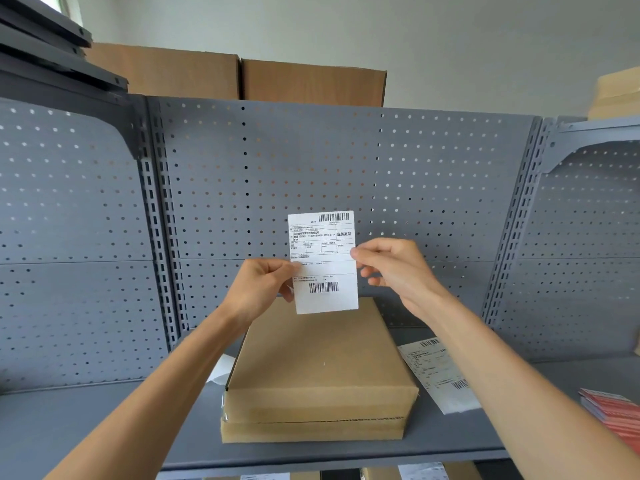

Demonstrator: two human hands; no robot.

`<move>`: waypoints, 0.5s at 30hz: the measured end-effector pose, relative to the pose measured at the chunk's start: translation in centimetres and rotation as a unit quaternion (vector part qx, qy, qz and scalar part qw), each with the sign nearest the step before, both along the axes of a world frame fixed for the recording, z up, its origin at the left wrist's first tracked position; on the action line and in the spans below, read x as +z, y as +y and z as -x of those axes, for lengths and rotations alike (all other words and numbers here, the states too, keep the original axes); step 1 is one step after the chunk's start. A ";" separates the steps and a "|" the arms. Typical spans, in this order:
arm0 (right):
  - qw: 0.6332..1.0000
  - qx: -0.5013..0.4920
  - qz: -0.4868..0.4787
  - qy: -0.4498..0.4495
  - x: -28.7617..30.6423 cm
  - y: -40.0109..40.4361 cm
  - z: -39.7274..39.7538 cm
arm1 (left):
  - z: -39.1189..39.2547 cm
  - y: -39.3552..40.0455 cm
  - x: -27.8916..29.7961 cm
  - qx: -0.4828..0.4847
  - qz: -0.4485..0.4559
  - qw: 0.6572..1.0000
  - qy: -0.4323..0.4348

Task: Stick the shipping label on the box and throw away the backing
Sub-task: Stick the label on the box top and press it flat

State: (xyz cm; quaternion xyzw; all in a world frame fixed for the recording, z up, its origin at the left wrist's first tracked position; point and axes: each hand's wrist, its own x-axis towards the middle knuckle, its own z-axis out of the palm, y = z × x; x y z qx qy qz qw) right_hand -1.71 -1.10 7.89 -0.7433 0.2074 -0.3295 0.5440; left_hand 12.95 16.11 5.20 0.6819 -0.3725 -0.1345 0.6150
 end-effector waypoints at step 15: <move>0.999 -0.023 0.044 0.020 0.0 -0.8 -1.1 | -1.9 -1.0 -0.8 0.076 0.017 0.995 -0.064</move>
